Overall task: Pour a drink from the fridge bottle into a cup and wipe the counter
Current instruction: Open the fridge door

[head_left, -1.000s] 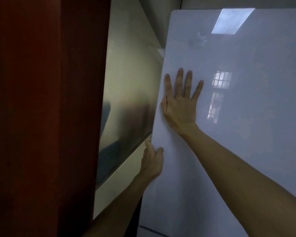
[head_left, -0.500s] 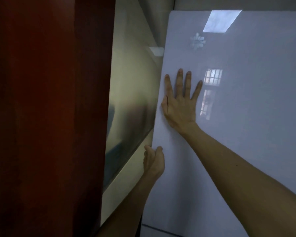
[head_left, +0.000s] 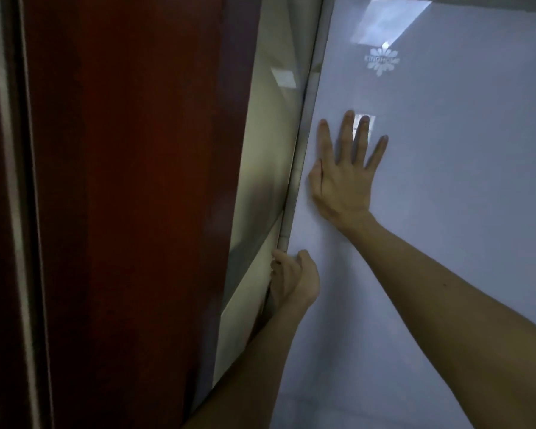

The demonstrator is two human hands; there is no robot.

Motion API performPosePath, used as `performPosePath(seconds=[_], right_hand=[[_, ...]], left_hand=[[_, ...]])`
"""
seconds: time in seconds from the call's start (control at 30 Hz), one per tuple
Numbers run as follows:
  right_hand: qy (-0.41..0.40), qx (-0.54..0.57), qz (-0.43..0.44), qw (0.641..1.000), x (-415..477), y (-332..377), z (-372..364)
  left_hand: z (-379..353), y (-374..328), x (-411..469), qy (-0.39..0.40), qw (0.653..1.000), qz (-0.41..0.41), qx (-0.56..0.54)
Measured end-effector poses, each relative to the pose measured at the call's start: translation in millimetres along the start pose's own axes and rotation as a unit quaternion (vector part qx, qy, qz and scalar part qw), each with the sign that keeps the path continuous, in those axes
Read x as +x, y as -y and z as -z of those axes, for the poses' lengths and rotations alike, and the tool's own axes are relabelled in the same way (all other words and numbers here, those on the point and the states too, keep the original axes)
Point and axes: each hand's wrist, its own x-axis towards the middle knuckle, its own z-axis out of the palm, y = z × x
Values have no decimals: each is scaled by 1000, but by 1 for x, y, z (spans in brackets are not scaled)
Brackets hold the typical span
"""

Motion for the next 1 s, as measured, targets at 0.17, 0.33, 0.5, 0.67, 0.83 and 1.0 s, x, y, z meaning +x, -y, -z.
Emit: performPosePath(seconds=[0.17,0.33,0.5,0.67,0.83,1.0], right_hand=[[8,8,-18,1000,-2,9,13],[12,36,-57,998,-5,23,25],[25,47,-45,998,-9,18,42],[34,61,-44,997,-17,18,73],[29,80,-34,996,-29,13,112],[68,114,-44,990,-46,5,165]], left_hand=[[7,6,-6,11,1000,-12,21],[17,9,-18,35,999,-23,22],[24,7,-42,11,999,-30,32],[28,7,-78,-38,996,-47,62],[31,9,-120,-75,992,-47,85],[34,0,-172,-93,992,-36,79]])
